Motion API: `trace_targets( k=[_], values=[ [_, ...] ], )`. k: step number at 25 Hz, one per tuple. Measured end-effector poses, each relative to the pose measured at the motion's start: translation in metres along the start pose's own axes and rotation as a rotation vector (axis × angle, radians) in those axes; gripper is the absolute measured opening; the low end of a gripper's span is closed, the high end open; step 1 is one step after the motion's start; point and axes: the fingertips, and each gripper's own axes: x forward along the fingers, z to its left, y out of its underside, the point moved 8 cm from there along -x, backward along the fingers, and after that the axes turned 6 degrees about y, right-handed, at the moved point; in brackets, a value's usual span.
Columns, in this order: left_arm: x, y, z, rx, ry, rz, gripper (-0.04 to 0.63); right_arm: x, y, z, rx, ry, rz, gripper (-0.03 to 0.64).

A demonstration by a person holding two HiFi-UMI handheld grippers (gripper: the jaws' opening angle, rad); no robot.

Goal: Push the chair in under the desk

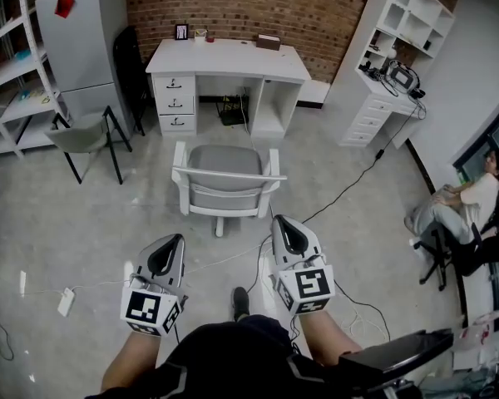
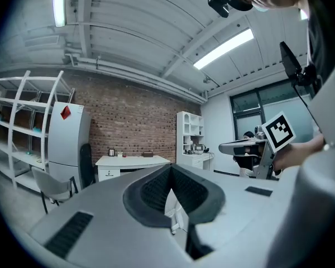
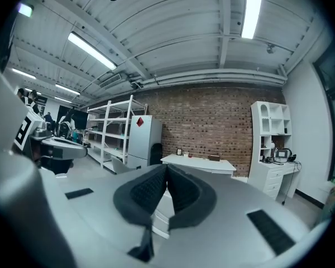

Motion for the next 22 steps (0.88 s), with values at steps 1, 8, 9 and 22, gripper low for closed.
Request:
trace_targets(
  k=[1,8,9,22],
  values=[
    [0.008,0.0,0.002,0.002,-0.005,0.006,0.008,0.006,0.0,-0.004,-0.003,-0.004,0.001,0.008],
    [0.059,0.005,0.009,-0.023,-0.011,0.045,0.008,0.044,0.012,-0.034,0.001,-0.035,0.038,0.008],
    [0.066,0.005,0.011,-0.033,-0.017,0.048,0.008,0.05,0.012,-0.039,0.008,-0.041,0.04,0.008],
    [0.15,0.004,0.02,-0.003,-0.119,0.064,0.008,0.115,0.023,-0.103,0.005,-0.108,0.055,0.009]
  ],
)
